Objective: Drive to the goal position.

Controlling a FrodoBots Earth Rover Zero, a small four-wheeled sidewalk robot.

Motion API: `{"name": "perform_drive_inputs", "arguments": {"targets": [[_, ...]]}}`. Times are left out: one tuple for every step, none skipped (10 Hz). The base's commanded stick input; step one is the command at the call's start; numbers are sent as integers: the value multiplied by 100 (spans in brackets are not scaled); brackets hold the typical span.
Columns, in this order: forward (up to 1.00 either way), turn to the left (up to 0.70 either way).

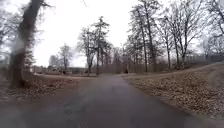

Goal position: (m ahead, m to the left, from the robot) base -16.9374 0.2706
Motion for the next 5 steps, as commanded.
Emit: {"name": "perform_drive_inputs", "arguments": {"targets": [[0,100],[0,100],[0,100],[0,100],[0,100]]}}
